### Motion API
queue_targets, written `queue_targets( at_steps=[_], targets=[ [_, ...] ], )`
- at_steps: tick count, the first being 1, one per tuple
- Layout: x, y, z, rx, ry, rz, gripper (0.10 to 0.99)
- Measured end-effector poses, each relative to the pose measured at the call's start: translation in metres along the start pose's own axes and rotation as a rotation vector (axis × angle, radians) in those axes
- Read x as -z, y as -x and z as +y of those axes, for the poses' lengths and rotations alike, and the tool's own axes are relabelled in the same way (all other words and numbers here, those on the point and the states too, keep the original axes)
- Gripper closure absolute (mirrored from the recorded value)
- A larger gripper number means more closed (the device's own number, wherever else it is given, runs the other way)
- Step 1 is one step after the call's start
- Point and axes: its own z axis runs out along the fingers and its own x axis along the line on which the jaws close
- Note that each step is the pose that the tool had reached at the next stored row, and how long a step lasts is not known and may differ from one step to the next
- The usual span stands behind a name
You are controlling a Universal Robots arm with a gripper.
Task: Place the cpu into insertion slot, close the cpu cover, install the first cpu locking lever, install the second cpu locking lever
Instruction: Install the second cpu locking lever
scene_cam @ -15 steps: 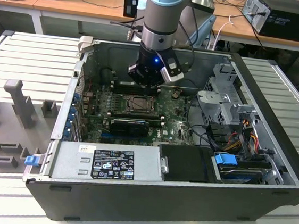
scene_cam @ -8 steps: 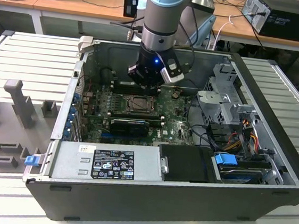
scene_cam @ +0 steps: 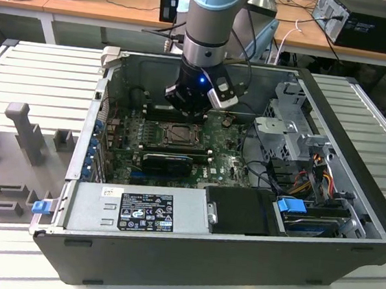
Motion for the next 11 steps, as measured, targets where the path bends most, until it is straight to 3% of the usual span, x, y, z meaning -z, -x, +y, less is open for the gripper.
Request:
queue_targets(
  at_steps=[7,8,11],
  targets=[
    [0.0016,-0.0001,-0.0019,0.000,0.000,0.0000,0.980],
    [0.0061,0.0000,-0.0017,0.000,0.000,-0.0001,0.980],
    [0.0068,-0.0004,-0.0072,0.000,0.000,0.0000,0.980]
  ],
)
